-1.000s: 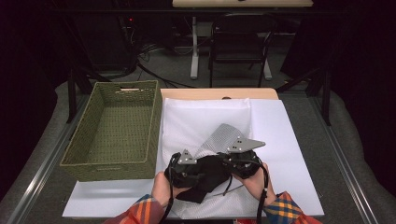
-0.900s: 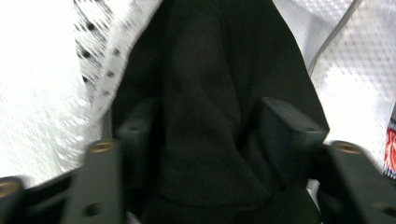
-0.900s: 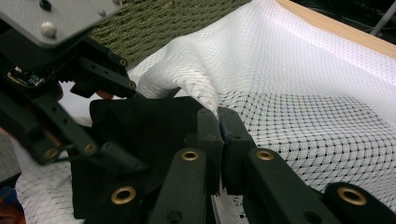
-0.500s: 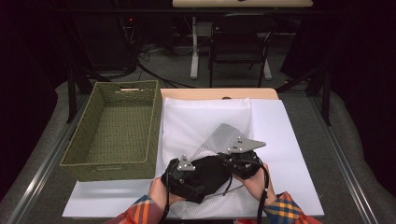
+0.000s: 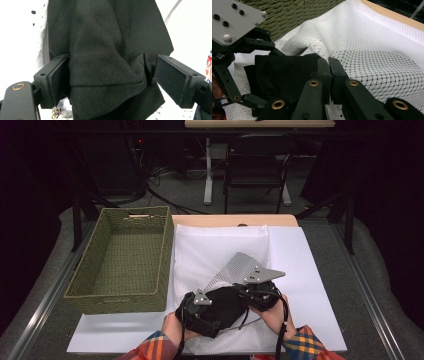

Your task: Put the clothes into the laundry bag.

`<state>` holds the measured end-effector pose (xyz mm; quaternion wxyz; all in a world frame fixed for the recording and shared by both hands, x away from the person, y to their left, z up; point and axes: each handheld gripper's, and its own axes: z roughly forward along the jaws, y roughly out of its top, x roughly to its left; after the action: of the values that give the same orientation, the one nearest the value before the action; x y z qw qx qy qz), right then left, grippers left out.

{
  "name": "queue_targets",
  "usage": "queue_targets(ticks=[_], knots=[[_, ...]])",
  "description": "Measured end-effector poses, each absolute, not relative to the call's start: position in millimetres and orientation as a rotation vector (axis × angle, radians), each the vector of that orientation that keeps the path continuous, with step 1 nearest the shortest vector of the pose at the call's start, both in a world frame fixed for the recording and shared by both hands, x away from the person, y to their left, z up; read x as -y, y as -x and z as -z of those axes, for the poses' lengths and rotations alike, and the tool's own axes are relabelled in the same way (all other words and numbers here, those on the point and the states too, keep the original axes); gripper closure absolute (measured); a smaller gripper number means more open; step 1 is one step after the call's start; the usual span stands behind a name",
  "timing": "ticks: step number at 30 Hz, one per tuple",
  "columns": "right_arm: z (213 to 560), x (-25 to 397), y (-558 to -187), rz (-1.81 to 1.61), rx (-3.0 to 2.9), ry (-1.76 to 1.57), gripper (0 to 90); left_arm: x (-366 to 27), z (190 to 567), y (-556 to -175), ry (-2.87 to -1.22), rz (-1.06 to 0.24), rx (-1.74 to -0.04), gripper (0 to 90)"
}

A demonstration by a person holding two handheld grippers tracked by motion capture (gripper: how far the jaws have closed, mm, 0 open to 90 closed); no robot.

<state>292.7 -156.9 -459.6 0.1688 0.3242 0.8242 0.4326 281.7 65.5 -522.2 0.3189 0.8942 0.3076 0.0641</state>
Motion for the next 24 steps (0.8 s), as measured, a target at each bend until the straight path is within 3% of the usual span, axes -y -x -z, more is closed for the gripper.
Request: queue_targets(ticks=[9, 19, 24], knots=[[460.3, 157.3, -293.2, -1.231, -2.347, -0.926, 88.4, -63.3, 524.4, -283.8, -2.328, -0.184, -0.828, 16.9], [459.4, 156.4, -293.0, -1.223, -2.350, -0.917, 88.5, -62.5, 529.5, -287.5, -2.279, -0.179, -0.844, 60.5], [458.6, 156.5, -292.9, -1.229, -2.348, -0.920, 88.5, -63.8, 531.1, -290.6, -2.267, -0.174, -0.833, 75.4]])
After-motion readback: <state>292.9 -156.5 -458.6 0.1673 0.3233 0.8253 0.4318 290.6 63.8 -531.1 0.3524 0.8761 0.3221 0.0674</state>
